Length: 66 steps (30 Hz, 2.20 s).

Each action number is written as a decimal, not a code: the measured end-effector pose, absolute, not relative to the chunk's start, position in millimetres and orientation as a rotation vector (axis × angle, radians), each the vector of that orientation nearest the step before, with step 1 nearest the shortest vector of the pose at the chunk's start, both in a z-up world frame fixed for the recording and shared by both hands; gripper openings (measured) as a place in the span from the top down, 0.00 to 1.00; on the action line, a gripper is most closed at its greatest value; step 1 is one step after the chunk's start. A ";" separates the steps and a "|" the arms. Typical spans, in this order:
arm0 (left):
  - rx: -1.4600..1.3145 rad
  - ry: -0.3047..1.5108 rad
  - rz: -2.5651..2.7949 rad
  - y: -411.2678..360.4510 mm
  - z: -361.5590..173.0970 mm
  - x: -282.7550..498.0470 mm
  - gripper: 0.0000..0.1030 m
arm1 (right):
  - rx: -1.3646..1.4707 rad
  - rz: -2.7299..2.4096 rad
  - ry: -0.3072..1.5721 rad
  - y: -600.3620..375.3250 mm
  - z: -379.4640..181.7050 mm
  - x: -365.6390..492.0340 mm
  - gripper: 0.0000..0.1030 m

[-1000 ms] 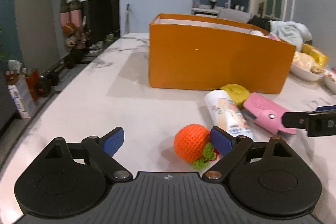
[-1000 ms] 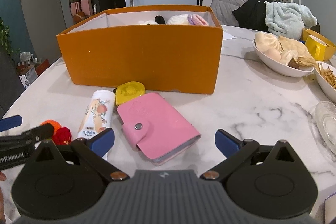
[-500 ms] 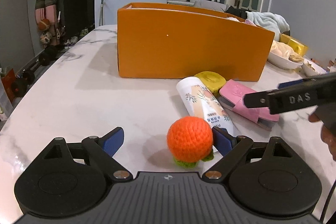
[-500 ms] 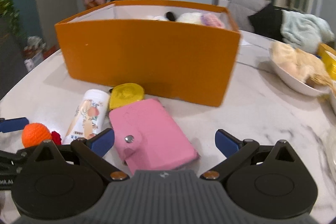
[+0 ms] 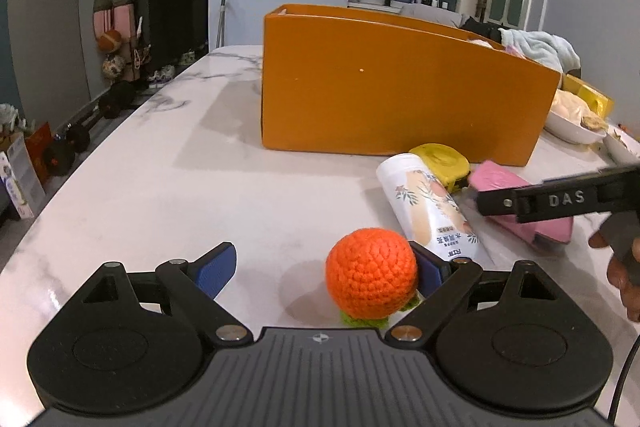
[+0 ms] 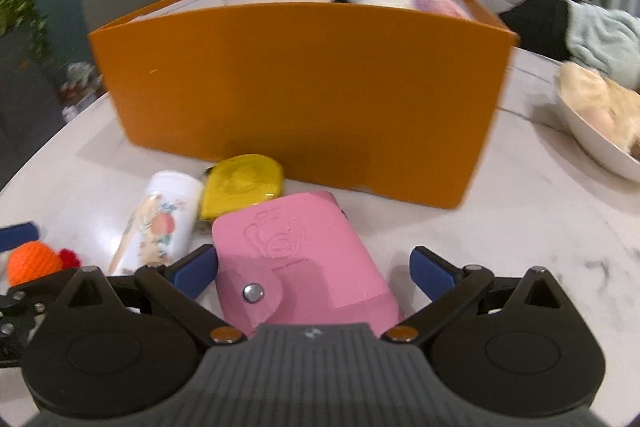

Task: Organize objects
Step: 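Grasp orange crocheted ball with left tool while right tool grasps pink wallet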

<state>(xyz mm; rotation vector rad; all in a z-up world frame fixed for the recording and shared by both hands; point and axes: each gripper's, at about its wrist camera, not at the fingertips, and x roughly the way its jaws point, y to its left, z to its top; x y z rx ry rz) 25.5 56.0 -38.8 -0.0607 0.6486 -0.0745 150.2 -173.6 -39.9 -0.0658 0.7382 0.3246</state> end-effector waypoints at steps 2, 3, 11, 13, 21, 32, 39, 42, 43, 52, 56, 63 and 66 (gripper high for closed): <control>-0.066 0.648 -0.080 57.1 -39.4 25.3 0.00 | -0.055 0.293 0.728 -178.5 -41.2 143.7 0.01; -0.064 0.644 -0.083 56.7 -39.3 24.1 0.00 | -0.054 0.288 0.720 -180.2 -41.9 139.8 0.01; -0.050 0.638 -0.101 50.1 -37.6 22.7 0.00 | -0.074 0.416 0.717 -181.0 -40.0 107.6 0.01; -0.050 0.637 -0.108 48.4 -36.9 23.9 0.00 | -0.082 0.406 0.682 -180.7 -36.6 104.4 0.01; 0.017 0.633 -0.125 31.3 -38.1 21.3 0.16 | -0.134 0.389 0.688 -168.8 -41.9 128.1 0.03; 0.066 0.648 -0.132 21.6 -41.2 19.5 0.35 | -0.127 0.354 0.659 -168.5 -52.0 132.9 0.02; 0.061 0.653 -0.129 23.5 -41.7 20.4 0.31 | -0.122 0.345 0.657 -169.6 -53.3 132.9 0.01; 0.053 0.652 -0.133 24.8 -41.7 20.8 0.31 | -0.121 0.345 0.657 -169.2 -53.0 133.1 0.01; 0.052 0.653 -0.134 25.2 -41.5 21.1 0.31 | -0.121 0.344 0.657 -168.4 -53.2 133.4 0.01; 0.057 0.652 -0.159 23.8 -40.7 22.6 0.41 | -0.114 0.309 0.656 -167.1 -52.3 127.5 0.02; 0.057 0.646 -0.163 23.1 -40.4 21.8 0.53 | -0.125 0.335 0.626 -168.6 -51.5 115.0 0.21; 0.038 0.644 -0.167 26.8 -39.4 22.6 0.54 | -0.091 0.332 0.619 -172.4 -50.6 105.5 0.23; 0.034 0.643 -0.168 27.2 -39.4 22.6 0.54 | -0.077 0.326 0.617 -172.7 -49.8 100.0 0.23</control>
